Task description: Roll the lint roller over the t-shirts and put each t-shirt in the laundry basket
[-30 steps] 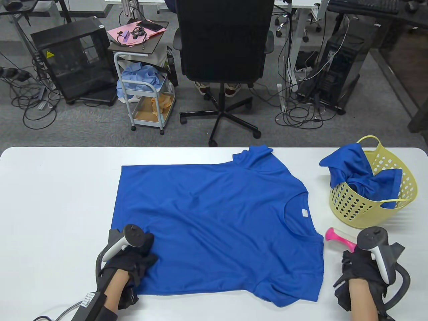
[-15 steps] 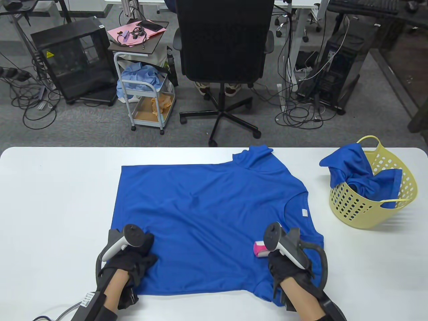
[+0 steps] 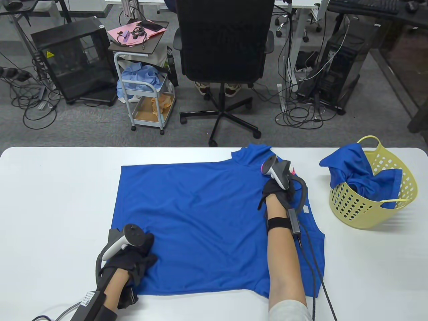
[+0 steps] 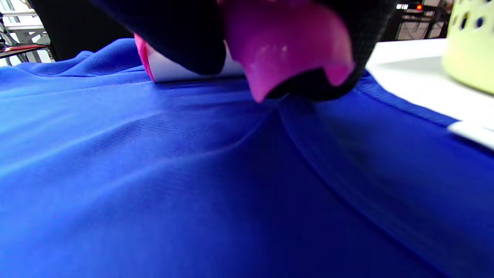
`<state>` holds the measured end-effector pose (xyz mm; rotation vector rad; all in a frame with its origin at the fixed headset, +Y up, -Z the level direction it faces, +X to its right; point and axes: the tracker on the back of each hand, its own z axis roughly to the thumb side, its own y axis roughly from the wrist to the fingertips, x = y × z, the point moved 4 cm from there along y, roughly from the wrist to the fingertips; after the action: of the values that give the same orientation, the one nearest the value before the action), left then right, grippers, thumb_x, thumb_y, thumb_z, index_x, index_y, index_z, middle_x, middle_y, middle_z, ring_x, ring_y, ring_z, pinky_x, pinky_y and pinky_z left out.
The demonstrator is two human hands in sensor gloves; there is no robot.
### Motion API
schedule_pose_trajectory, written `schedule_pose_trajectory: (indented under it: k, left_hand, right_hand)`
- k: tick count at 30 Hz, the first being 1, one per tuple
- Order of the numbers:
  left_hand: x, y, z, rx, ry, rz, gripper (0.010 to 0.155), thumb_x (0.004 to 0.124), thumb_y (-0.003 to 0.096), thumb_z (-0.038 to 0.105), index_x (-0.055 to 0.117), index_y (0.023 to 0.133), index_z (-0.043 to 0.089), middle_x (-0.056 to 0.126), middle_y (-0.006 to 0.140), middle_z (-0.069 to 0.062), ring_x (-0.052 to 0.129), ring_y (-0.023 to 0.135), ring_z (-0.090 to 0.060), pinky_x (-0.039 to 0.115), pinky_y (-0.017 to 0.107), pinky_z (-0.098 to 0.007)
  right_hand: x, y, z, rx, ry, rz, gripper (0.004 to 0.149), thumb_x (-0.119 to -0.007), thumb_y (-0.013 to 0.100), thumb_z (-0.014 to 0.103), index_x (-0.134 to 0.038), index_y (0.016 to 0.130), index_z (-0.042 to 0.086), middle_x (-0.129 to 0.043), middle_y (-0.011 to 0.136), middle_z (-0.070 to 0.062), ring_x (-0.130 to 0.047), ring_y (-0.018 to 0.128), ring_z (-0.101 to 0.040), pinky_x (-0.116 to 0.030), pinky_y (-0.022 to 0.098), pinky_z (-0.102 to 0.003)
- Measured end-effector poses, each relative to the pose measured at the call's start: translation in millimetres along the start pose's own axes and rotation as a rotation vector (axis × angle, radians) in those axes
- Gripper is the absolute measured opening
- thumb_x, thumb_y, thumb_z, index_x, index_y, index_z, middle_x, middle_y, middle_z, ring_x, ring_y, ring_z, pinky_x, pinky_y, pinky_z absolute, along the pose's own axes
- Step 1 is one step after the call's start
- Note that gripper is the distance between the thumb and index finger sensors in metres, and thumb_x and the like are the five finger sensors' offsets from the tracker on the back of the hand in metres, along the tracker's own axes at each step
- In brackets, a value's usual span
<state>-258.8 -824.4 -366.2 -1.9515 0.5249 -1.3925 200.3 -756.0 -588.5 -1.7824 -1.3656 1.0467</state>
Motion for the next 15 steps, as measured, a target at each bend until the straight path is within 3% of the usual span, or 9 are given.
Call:
schedule_pose_trajectory:
  k: [2, 4, 5, 7, 11, 15]
  left_hand:
    - [0.2, 0.0, 0.0, 0.0, -0.003, -0.003, 0.067, 0.054, 0.0589, 0.05, 0.006, 0.106, 0.044, -0.015, 0.108, 0.004, -0.018, 0.098, -0.036, 0.006, 0.063, -0.071]
    - [0.3, 0.1, 0.1, 0.003, -0.002, -0.004, 0.068, 0.054, 0.0589, 0.05, 0.006, 0.106, 0.044, -0.015, 0.108, 0.004, -0.018, 0.098, -0.036, 0.006, 0.063, -0.071]
    - [0.2, 0.2, 0.0, 0.006, -0.004, -0.003, 0.068, 0.054, 0.059, 0.05, 0.006, 0.106, 0.043, -0.015, 0.108, 0.003, -0.018, 0.098, -0.036, 0.005, 0.063, -0.071]
    - [0.3, 0.5, 0.1, 0.008, -0.006, -0.006, 0.068, 0.054, 0.0591, 0.05, 0.006, 0.106, 0.043, -0.015, 0.108, 0.003, -0.019, 0.097, -0.036, 0.005, 0.063, -0.071]
    - [0.3, 0.4, 0.1, 0.008, -0.007, -0.005, 0.068, 0.054, 0.0591, 0.05, 0.006, 0.106, 0.043, -0.015, 0.108, 0.003, -0.018, 0.097, -0.036, 0.005, 0.063, -0.071]
    - [0.0, 0.5, 0.0, 0.009, -0.007, -0.001, 0.068, 0.054, 0.0592, 0.05, 0.006, 0.106, 0.043, -0.015, 0.108, 0.003, -0.018, 0.098, -0.036, 0.005, 0.063, -0.071]
  right_hand:
    - [7.3, -1.4, -1.6, -0.007, 0.0, -0.033, 0.064, -0.071, 0.054, 0.03, -0.032, 0.105, 0.033, -0.058, 0.11, -0.012, -0.084, 0.077, -0.025, -0.082, 0.051, -0.036]
    - [24.8, -17.4, -3.5, 0.044, 0.043, -0.139, 0.06, -0.072, 0.053, 0.033, -0.041, 0.105, 0.034, -0.069, 0.106, -0.013, -0.089, 0.071, -0.022, -0.085, 0.045, -0.03]
    - [35.8, -32.6, -4.3, 0.093, 0.076, -0.201, 0.058, -0.075, 0.052, 0.033, -0.049, 0.104, 0.033, -0.075, 0.102, -0.015, -0.092, 0.067, -0.022, -0.086, 0.039, -0.028]
    - [50.4, -65.4, -7.2, 0.169, 0.096, -0.202, 0.05, -0.076, 0.052, 0.037, -0.064, 0.1, 0.032, -0.085, 0.096, -0.014, -0.097, 0.058, -0.02, -0.088, 0.031, -0.023]
    - [57.0, -143.4, -16.2, 0.261, 0.057, 0.022, 0.044, -0.077, 0.054, 0.037, -0.073, 0.097, 0.029, -0.087, 0.094, -0.018, -0.101, 0.051, -0.021, -0.089, 0.024, -0.021]
    - [38.5, -223.8, -23.1, 0.39, -0.076, 0.258, 0.04, -0.076, 0.056, 0.037, -0.078, 0.095, 0.027, -0.087, 0.095, -0.018, -0.102, 0.05, -0.022, -0.089, 0.023, -0.021]
